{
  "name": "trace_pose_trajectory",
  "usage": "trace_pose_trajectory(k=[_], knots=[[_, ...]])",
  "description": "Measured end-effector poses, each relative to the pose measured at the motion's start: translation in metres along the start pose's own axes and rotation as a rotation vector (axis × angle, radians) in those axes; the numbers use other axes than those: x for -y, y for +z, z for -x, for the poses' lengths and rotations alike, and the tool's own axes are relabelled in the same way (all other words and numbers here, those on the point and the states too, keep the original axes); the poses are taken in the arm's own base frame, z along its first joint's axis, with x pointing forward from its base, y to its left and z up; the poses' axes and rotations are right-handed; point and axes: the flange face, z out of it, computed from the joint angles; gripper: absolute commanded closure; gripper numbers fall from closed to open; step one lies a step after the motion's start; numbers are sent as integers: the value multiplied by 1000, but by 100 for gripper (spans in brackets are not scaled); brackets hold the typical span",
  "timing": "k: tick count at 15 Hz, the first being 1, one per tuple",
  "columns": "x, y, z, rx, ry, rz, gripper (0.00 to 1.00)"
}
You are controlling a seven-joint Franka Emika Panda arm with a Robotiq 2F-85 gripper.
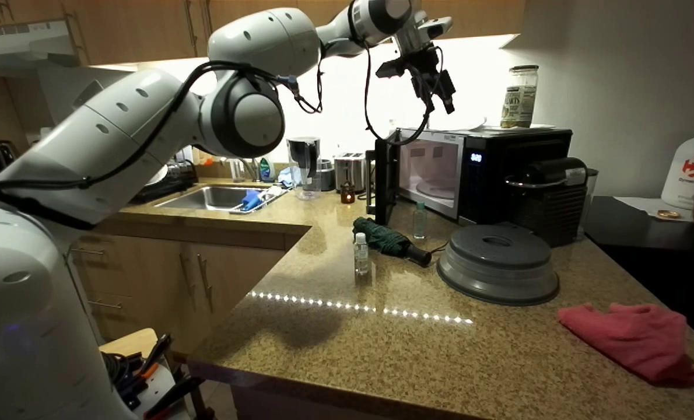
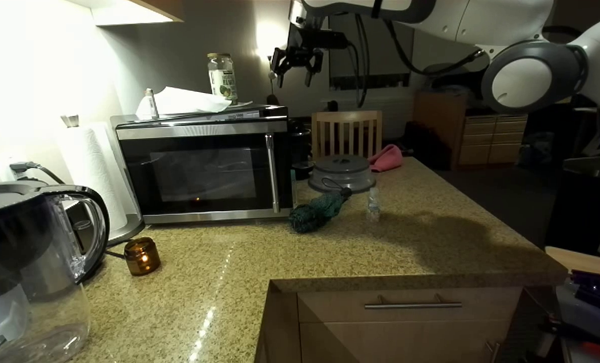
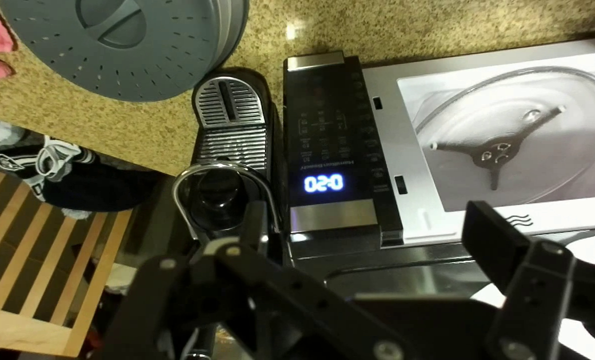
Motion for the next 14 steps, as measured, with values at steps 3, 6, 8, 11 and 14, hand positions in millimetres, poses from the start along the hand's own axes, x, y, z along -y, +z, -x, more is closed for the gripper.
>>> trace_pose_trajectory(k=[3, 6, 8, 11, 14], knots=[[-13, 1, -6, 33, -38, -75, 0], [-17, 5, -6, 66, -43, -126, 0], [-16, 8, -4, 89, -42, -142, 0], [-15, 13, -1, 117, -43, -149, 0], [-15, 25, 3, 144, -44, -138, 0]])
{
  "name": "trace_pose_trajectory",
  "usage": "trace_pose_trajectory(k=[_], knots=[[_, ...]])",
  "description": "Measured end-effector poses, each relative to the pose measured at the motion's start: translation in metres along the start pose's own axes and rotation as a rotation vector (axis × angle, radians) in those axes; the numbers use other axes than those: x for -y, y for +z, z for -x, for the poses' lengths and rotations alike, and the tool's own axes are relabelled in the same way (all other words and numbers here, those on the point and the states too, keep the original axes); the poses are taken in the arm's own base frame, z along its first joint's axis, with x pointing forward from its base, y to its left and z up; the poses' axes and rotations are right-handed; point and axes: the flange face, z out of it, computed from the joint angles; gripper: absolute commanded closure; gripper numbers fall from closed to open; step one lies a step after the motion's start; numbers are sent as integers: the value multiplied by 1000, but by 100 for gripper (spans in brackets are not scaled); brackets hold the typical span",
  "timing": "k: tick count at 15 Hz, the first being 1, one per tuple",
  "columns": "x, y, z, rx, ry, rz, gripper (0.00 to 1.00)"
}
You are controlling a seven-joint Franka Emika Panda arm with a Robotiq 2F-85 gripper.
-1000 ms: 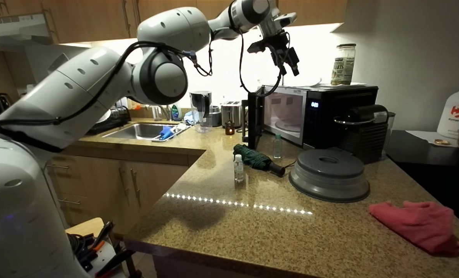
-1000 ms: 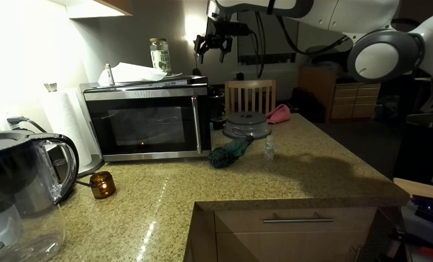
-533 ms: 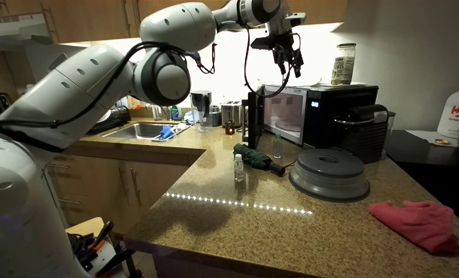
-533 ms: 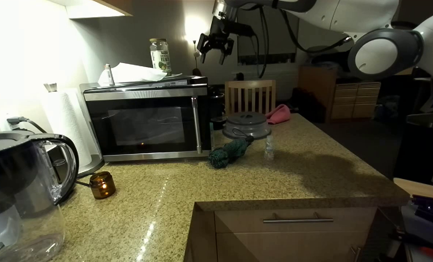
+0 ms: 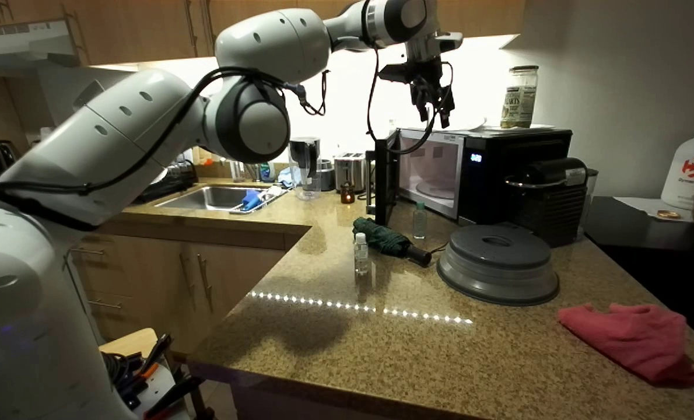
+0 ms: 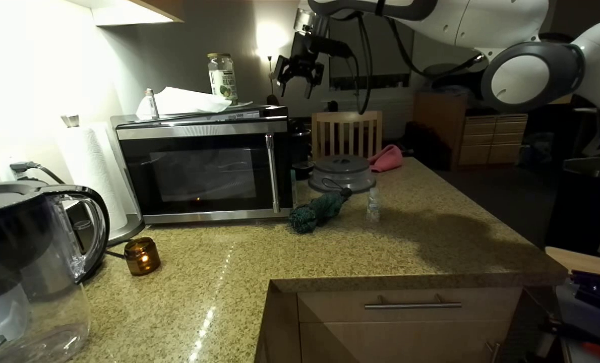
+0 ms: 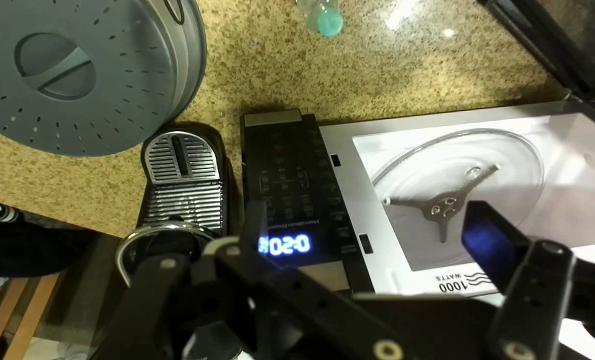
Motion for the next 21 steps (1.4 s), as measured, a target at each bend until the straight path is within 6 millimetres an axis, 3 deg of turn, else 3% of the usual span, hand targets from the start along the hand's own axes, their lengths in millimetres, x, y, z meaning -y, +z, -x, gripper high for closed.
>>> trace_pose_trajectory(k=[8, 21], knots=[[-14, 61, 2, 69, 14, 44, 0], [-11, 117, 11, 111, 0, 84, 0]])
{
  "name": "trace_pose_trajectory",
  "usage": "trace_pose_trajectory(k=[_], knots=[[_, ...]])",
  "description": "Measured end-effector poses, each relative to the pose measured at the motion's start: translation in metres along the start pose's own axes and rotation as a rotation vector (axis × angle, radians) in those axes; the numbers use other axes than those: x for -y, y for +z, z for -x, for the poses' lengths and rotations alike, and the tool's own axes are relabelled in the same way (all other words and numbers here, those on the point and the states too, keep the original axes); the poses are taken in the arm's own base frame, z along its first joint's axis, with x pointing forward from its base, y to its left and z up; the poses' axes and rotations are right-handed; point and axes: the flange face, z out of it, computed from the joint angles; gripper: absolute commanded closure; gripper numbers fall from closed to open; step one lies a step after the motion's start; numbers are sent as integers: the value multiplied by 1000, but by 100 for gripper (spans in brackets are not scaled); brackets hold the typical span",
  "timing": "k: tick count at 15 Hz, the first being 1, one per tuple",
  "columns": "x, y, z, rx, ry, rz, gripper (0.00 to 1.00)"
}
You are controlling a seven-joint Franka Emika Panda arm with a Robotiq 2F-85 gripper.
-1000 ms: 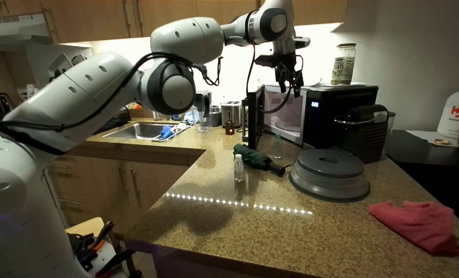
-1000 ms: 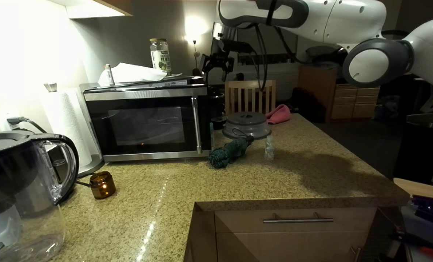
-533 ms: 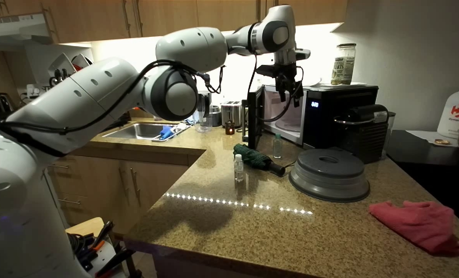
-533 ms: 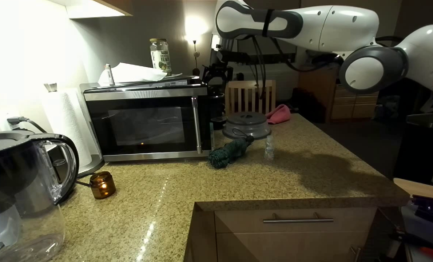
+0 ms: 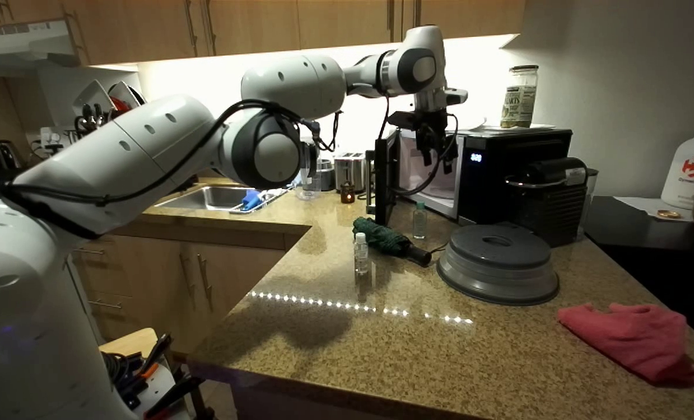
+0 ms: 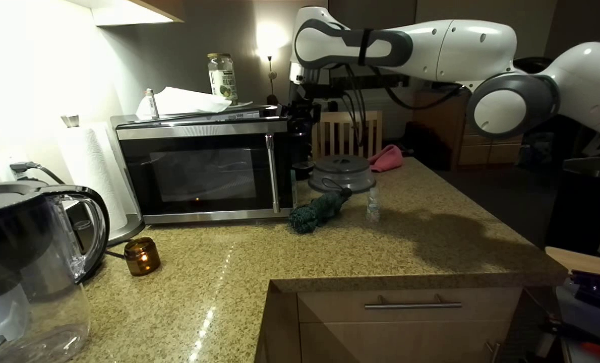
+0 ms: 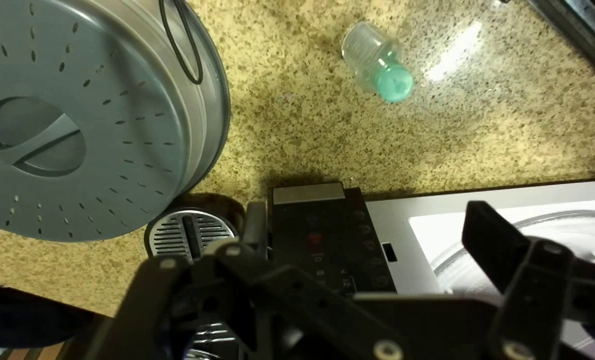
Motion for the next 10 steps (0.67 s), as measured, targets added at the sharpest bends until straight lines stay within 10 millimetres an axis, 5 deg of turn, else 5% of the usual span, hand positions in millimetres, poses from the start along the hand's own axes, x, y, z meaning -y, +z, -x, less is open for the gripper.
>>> trace_pose_trajectory(k=[10], knots=[[11, 15, 5, 8, -19, 32, 0]])
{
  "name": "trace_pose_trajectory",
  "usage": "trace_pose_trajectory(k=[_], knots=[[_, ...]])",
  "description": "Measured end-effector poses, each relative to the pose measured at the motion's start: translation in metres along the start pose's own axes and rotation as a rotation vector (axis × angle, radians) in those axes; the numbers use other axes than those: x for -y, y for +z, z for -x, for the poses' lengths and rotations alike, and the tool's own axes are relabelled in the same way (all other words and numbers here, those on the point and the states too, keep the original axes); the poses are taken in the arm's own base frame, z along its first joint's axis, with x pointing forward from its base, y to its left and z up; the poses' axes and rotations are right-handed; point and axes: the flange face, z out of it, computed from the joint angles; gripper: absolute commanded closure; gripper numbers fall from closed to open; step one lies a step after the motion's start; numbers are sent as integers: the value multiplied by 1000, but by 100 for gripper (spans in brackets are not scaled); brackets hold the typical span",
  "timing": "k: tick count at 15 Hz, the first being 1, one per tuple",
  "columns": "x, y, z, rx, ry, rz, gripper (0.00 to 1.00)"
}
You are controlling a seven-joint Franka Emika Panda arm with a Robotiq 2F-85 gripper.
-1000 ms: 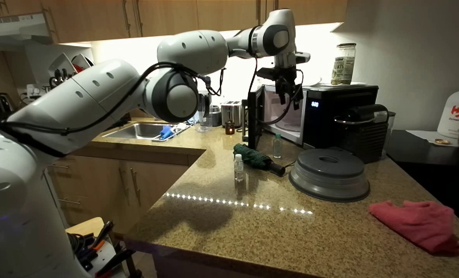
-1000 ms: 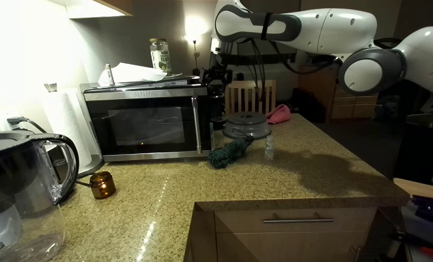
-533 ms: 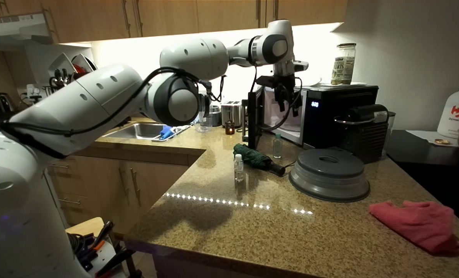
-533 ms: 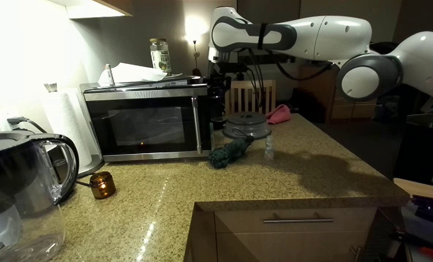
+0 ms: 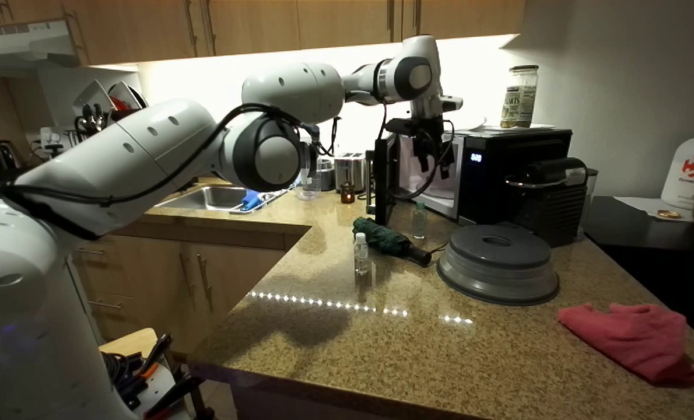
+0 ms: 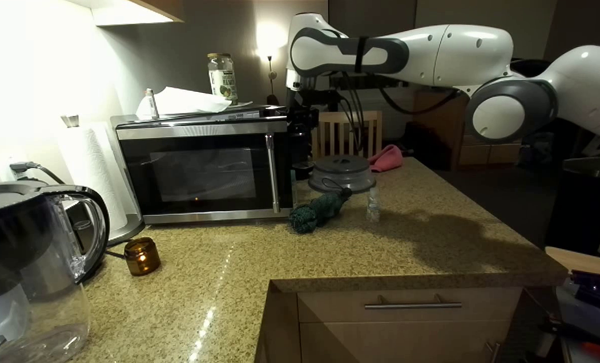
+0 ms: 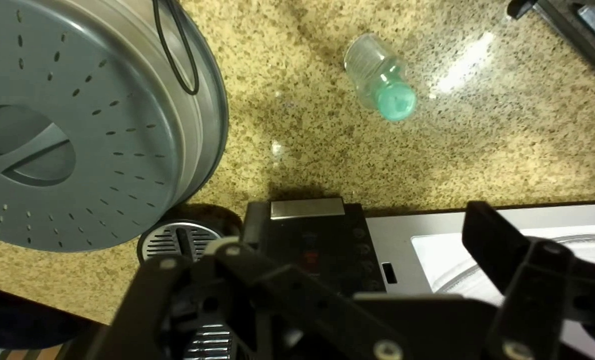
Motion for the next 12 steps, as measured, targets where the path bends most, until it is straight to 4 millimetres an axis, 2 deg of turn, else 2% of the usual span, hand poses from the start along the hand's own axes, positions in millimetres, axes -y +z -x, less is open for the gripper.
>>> trace_pose_trajectory(k=[4, 12], knots=[[2, -1, 0, -16, -9, 37, 0], [29, -4, 11, -26, -49, 55, 0]])
